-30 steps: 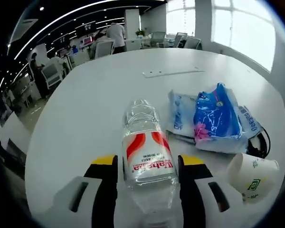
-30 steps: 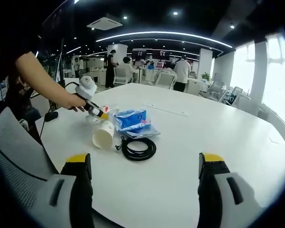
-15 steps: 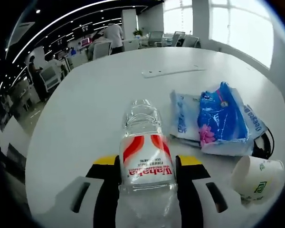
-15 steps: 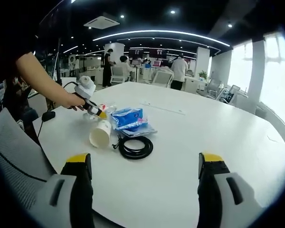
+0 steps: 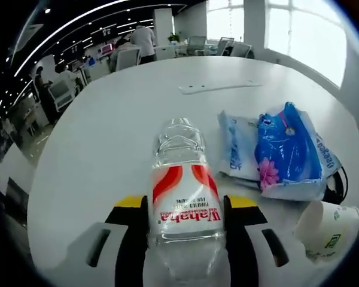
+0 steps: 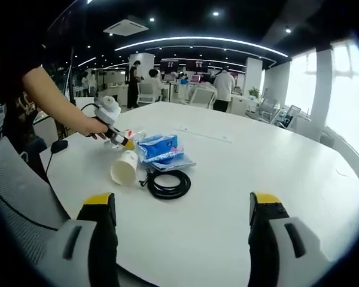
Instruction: Arrange the tabletop items into an orderly group along one side of the table until the central work area is clear of visible clutter.
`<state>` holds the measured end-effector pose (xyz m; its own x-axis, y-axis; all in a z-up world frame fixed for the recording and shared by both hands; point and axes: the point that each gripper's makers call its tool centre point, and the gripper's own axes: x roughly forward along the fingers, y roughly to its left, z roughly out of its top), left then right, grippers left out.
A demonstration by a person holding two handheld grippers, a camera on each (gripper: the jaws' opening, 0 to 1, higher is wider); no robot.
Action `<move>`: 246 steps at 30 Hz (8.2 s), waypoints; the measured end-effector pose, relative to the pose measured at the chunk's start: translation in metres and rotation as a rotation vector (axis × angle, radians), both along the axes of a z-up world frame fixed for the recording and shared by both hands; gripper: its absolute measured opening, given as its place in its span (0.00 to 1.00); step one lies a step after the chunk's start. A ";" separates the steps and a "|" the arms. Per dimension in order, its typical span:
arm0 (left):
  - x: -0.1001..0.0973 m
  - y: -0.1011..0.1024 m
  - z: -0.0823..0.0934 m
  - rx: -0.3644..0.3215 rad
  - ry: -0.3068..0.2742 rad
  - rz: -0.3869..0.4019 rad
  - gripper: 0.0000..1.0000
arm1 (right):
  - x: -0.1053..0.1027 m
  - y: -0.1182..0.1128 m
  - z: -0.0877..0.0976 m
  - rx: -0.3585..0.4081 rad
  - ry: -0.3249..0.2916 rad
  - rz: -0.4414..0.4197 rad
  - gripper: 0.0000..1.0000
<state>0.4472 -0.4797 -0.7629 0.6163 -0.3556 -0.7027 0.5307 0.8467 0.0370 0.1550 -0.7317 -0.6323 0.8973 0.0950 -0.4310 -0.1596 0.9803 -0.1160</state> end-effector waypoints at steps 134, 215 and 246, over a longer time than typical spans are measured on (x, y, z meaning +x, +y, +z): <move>-0.289 -0.044 0.114 0.567 -0.069 -1.403 0.37 | 0.015 0.220 -0.013 -0.299 0.077 0.847 0.39; -0.232 -0.052 0.195 -0.621 0.135 -0.376 0.44 | 0.054 0.218 0.032 0.066 -0.064 0.497 0.30; -0.224 -0.061 0.199 -0.481 -0.091 -0.419 0.35 | 0.062 0.229 0.022 0.072 -0.051 0.567 0.47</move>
<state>0.2235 -0.5406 -0.5640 0.4063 -0.8414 -0.3562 0.8327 0.5015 -0.2346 0.2165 -0.5026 -0.6104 0.7170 0.5951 -0.3629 -0.6588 0.7487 -0.0739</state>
